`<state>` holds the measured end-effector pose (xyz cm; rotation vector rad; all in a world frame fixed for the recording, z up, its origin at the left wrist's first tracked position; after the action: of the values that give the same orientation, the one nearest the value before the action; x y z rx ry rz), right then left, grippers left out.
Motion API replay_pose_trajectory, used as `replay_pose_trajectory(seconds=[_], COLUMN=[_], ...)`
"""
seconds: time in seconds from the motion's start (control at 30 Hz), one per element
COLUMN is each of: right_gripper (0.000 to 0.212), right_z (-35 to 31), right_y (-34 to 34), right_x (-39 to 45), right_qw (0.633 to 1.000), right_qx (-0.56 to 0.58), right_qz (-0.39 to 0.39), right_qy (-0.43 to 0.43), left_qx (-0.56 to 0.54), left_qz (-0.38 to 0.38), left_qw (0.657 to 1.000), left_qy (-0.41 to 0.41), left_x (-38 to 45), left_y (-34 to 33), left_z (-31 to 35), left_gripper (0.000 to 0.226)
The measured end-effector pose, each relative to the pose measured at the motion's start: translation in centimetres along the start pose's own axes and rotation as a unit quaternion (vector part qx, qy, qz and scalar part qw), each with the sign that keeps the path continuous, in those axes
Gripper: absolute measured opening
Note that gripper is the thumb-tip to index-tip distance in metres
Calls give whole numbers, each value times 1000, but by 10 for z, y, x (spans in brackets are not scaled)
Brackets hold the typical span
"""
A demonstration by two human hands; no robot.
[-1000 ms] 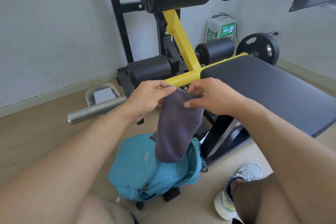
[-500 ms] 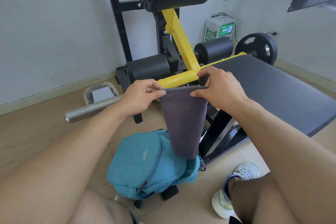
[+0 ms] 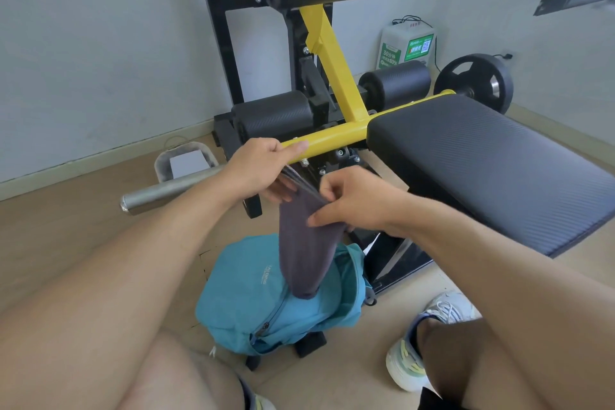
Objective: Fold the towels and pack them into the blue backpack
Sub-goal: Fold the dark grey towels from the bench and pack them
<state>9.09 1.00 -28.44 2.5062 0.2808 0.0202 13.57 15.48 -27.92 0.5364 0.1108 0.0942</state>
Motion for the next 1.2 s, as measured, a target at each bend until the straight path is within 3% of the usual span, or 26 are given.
replay_pose_trajectory(seconds=[0.1,0.17,0.23,0.33,0.43,0.53,0.67,0.87,1.2], right_gripper=[26,27,35,42,52,79,91,52,40], right_z=[-24,-26,-6,33,53,53,38,31,46], right_y=[-48,-65,-62,-24,9,15,5,-11,-33], right_x=[-25,-39,-37,-4,21,35,37,33,24], right_qw=[987,965,940,918,962,986,990,982,988], right_qx=[32,-28,-154,-342,-264,-164,-138,-177,-108], right_qz=[-154,-259,-303,-198,-64,-5,5,-34,-106], right_qy=[21,27,35,27,-23,-17,36,54,15], left_qx=[146,247,299,322,315,259,182,124,101], left_qz=[51,47,42,71,71,71,85,103,228], left_qw=[985,958,937,916,910,919,920,917,903], left_qy=[-81,-137,-176,-227,-261,-289,-337,-364,-351], left_x=[5,0,-4,-8,-12,-19,-33,-44,-41], left_y=[11,13,15,23,25,25,24,23,48], left_z=[7,16,25,38,45,53,72,85,85], left_gripper=[31,27,36,39,40,42,41,36,27])
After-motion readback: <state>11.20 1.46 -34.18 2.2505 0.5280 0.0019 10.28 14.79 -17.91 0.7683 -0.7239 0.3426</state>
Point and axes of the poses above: each hand's wrist, its own x-axis towards the middle knuckle, its own y-axis out of the back of the hand, z = x × y, the point moved 9 cm from there along x, towards the middle knuckle, and after that the axes turned 14 degrees about z, right-handed, at the moved point
